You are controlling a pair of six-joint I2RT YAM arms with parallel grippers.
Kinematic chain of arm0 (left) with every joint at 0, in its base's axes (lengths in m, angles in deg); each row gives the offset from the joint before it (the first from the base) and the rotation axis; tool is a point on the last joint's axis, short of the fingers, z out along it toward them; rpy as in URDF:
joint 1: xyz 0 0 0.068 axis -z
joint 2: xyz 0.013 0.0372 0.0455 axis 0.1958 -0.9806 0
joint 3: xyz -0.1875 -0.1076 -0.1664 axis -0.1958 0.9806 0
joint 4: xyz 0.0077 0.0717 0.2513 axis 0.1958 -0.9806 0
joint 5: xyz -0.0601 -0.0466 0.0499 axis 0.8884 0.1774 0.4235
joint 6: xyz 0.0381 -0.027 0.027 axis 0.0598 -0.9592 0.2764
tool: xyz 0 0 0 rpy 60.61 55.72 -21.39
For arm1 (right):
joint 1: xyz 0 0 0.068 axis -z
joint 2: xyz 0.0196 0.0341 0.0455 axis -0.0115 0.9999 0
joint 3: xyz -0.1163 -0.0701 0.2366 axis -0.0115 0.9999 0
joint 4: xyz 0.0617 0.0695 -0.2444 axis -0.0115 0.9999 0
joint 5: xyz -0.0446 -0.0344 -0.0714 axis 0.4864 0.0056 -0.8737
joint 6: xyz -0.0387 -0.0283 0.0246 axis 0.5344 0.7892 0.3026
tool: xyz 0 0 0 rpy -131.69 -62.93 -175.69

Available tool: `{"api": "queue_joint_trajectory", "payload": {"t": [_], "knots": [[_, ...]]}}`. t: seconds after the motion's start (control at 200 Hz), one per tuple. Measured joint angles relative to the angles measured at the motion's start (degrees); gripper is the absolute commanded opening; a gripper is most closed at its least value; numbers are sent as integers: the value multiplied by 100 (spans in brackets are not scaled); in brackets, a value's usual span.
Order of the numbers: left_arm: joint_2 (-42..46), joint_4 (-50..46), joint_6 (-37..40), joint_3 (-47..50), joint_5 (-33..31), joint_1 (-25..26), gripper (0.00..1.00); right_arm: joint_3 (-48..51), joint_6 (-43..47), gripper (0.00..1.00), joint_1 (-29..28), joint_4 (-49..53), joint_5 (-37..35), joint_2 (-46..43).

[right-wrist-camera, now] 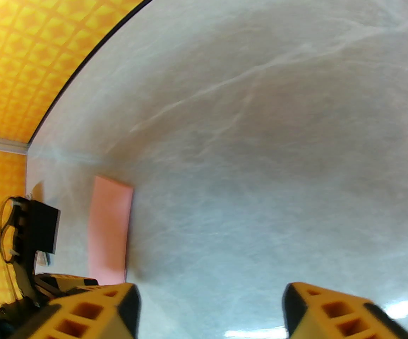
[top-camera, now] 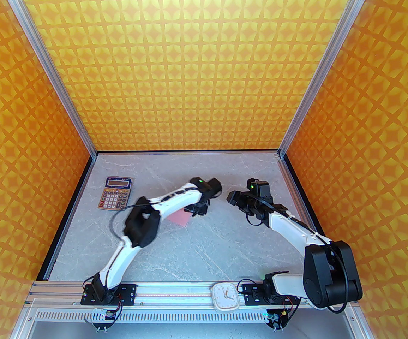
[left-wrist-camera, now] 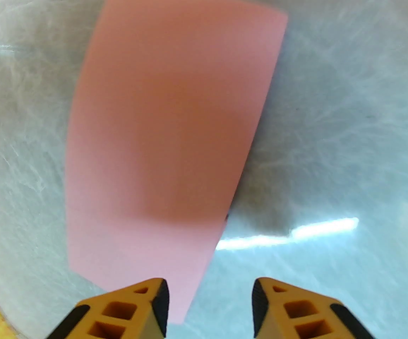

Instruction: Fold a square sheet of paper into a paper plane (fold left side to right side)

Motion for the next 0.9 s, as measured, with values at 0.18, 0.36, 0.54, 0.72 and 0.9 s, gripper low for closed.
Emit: {"api": "queue_joint_trajectory", "payload": {"t": [0.18, 0.36, 0.54, 0.72, 0.9], "knots": [[1606, 1351, 2, 1888, 476, -608, 54, 168, -667, 0, -817, -726, 201, 330], [2476, 2710, -24, 3624, 1047, -1414, 60, 144, -1552, 0, -1755, -1709, 122, 1209], [2647, 3753, -181, 4717, 1556, -1921, 61, -98, -2299, 0, -2337, -2522, -17, 2227], [2653, 4334, -334, 4944, 1856, -1939, 61, -597, -2527, 0, -2424, -2726, -22, 2774], [2651, 4581, -492, 5001, 1961, -1939, 61, -1051, -2461, 0, -2424, -2667, -11, 3099]]}}
